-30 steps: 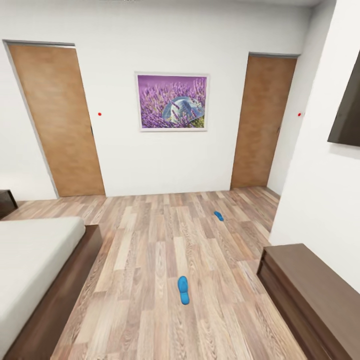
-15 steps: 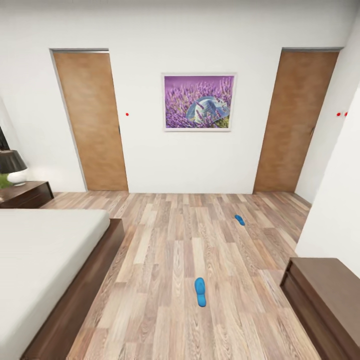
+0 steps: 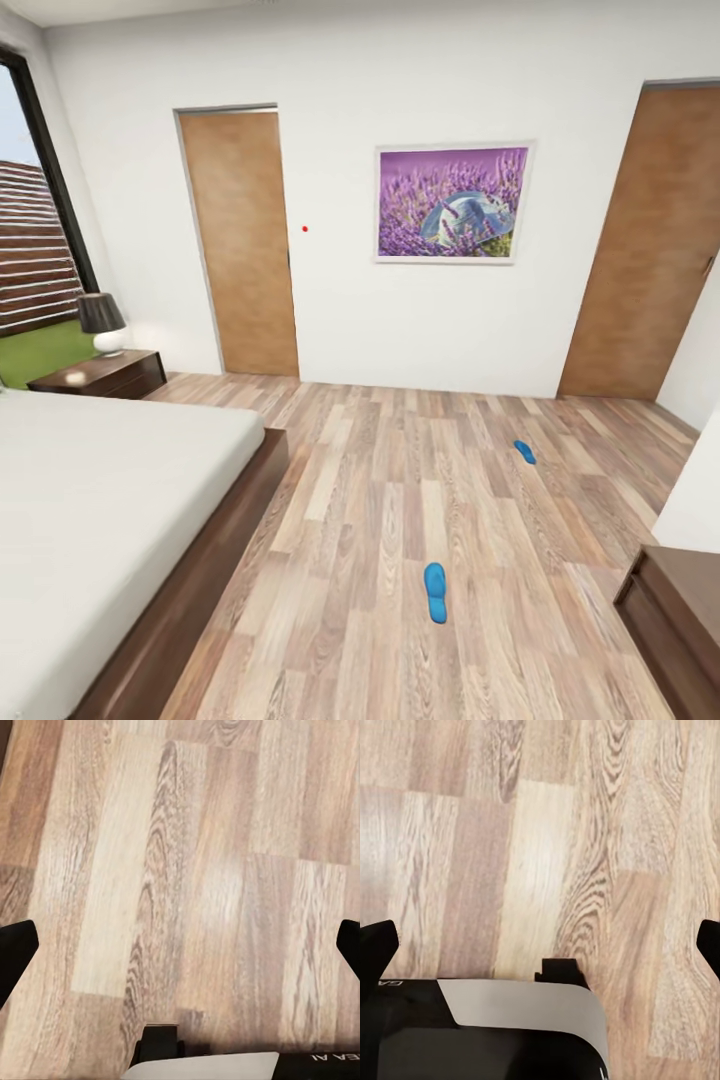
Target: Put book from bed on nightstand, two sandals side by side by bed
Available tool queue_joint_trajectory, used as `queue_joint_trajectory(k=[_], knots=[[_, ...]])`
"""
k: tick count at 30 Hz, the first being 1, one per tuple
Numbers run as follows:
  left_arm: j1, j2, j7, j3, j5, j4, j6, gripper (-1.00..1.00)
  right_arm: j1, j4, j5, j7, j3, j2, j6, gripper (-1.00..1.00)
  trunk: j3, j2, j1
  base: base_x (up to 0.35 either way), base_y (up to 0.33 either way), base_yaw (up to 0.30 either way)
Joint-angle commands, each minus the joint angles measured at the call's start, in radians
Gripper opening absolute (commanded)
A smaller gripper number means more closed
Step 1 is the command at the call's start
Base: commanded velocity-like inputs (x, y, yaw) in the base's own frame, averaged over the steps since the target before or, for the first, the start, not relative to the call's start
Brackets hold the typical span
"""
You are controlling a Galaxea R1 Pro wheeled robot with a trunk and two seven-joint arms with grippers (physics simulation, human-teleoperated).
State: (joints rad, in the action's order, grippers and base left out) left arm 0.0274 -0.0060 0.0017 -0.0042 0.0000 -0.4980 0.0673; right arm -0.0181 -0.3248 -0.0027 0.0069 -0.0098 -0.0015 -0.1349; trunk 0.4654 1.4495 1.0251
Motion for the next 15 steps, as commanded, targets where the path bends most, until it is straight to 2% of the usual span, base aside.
queue_joint_trajectory(k=[1, 7, 15], knots=[[0.001, 0.0, 0.0, 0.0, 0.0, 0.001, 0.003, 1.0, 0.0, 0.0, 0.0, 0.001, -0.001, 0.0, -0.003, 1.0, 0.001, 0.001, 0.0, 0.0, 0.0, 0.292], [0.001, 0.0, 0.0, 0.0, 0.0, 0.001, 0.003, 1.0, 0.0, 0.0, 0.0, 0.001, -0.001, -0.002, -0.003, 1.0, 0.001, 0.001, 0.0, 0.0, 0.0, 0.26], [0.001, 0.0, 0.0, 0.001, 0.0, 0.001, 0.003, 1.0, 0.0, 0.001, -0.001, 0.002, 0.0, -0.007, -0.003, 1.0, 0.001, 0.001, 0.0, 0.0, 0.0, 0.043]])
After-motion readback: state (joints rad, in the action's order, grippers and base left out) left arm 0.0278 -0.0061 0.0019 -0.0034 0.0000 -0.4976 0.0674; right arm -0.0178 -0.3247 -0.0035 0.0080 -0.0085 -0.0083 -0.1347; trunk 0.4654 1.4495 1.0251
